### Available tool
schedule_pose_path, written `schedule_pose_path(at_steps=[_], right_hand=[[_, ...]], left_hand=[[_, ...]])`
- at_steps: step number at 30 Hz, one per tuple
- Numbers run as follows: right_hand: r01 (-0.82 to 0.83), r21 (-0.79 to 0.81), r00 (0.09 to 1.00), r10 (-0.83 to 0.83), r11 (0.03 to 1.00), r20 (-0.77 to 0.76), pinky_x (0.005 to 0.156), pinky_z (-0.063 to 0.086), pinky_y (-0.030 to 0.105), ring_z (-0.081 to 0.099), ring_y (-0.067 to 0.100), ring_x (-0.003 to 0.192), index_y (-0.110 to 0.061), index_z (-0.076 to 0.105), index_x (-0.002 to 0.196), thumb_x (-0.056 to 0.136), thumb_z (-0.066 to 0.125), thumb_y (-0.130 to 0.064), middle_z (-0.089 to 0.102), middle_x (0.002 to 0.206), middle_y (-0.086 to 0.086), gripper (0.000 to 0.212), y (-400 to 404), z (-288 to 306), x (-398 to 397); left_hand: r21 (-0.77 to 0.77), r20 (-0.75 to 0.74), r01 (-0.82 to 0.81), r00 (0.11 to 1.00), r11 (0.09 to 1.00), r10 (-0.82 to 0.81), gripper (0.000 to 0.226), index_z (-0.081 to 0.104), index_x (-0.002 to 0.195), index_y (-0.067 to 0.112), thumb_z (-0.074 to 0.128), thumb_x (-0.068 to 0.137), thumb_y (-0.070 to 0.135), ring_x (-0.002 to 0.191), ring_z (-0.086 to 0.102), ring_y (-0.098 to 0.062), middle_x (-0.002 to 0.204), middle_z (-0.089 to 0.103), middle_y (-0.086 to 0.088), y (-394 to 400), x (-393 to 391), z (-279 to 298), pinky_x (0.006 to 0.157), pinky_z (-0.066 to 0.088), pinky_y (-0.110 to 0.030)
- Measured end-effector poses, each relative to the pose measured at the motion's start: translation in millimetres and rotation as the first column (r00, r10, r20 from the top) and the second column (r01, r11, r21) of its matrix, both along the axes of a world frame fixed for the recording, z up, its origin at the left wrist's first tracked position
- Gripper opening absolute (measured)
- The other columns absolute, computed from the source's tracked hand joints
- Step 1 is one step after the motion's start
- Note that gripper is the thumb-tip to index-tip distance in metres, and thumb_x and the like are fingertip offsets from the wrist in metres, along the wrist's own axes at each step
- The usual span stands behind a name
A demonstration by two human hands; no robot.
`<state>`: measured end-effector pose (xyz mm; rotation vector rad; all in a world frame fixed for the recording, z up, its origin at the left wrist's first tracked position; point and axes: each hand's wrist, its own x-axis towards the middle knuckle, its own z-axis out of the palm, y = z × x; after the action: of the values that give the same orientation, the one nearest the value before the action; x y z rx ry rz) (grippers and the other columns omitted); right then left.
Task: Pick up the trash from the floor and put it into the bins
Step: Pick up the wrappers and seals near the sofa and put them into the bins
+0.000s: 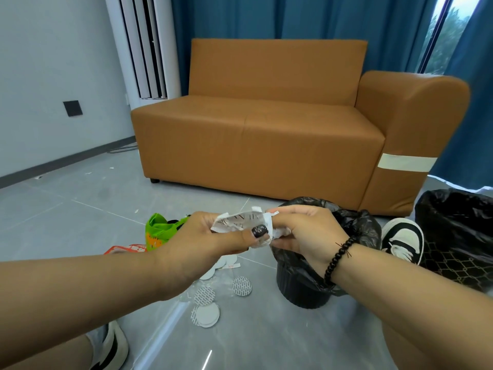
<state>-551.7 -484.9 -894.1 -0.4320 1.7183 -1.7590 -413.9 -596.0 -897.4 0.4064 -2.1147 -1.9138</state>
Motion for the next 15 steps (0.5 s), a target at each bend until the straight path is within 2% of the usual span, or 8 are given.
schedule_pose_path(at_steps=[3,6,8,10,12,15], right_hand=[[0.005,-0.073,0.996,0.002,0.997,0.085,0.057,0.056,0.028,0.066,0.024,0.067,0.005,0.069,0.084,0.078,0.061,0.006,0.07,0.088,0.026,0.009,-1,3,3],[-0.009,-0.171,0.986,0.037,0.985,0.161,0.062,0.058,0.033,0.064,0.022,0.062,0.003,0.065,0.078,0.08,0.059,0.0,0.066,0.073,0.015,0.007,2,8,6],[-0.048,-0.201,0.993,0.068,0.978,0.094,0.065,0.058,0.028,0.066,0.017,0.063,0.002,0.067,0.078,0.08,0.066,-0.002,0.068,0.073,0.01,0.005,4,9,6],[-0.103,-0.183,0.994,0.11,0.978,0.026,0.068,0.057,0.024,0.068,0.017,0.073,0.007,0.068,0.089,0.077,0.072,-0.005,0.072,0.082,0.012,0.017,6,8,6],[-0.157,-0.137,0.987,0.158,0.978,0.0,0.071,0.058,0.025,0.067,0.019,0.078,0.008,0.067,0.097,0.077,0.073,-0.007,0.071,0.087,0.014,0.026,8,9,5],[-0.179,-0.055,0.977,0.171,0.982,-0.131,0.074,0.059,0.03,0.066,0.019,0.074,0.001,0.067,0.102,0.082,0.068,-0.002,0.068,0.086,0.013,0.021,10,10,4]], left_hand=[[-0.071,-0.004,-0.086,0.996,0.994,0.086,0.031,0.074,0.086,0.011,0.084,0.066,0.033,0.074,0.058,-0.015,0.085,0.064,-0.008,11,-3,0,0.069,0.042,-0.024],[-0.083,-0.057,-0.147,0.988,0.986,0.142,0.007,0.075,0.076,0.011,0.079,0.07,0.014,0.073,0.059,-0.013,0.092,0.064,-0.013,17,-8,-4,0.068,0.044,-0.022],[-0.14,-0.108,-0.134,0.987,0.981,0.12,0.016,0.079,0.075,0.016,0.076,0.074,0.001,0.075,0.064,-0.007,0.087,0.07,-0.001,20,-8,-10,0.069,0.048,-0.016],[-0.175,-0.139,-0.116,0.986,0.978,0.092,0.023,0.079,0.074,0.019,0.075,0.073,-0.003,0.081,0.068,-0.006,0.085,0.074,0.004,24,-8,-15,0.072,0.051,-0.016],[-0.241,-0.135,-0.105,0.988,0.965,0.074,0.024,0.08,0.076,0.02,0.075,0.073,-0.003,0.086,0.069,-0.007,0.088,0.074,0.005,27,-8,-18,0.078,0.054,-0.019],[-0.318,-0.123,-0.108,0.99,0.942,0.072,0.027,0.08,0.077,0.022,0.076,0.071,-0.004,0.089,0.068,-0.005,0.09,0.073,0.007,25,-9,-21,0.08,0.051,-0.016]])
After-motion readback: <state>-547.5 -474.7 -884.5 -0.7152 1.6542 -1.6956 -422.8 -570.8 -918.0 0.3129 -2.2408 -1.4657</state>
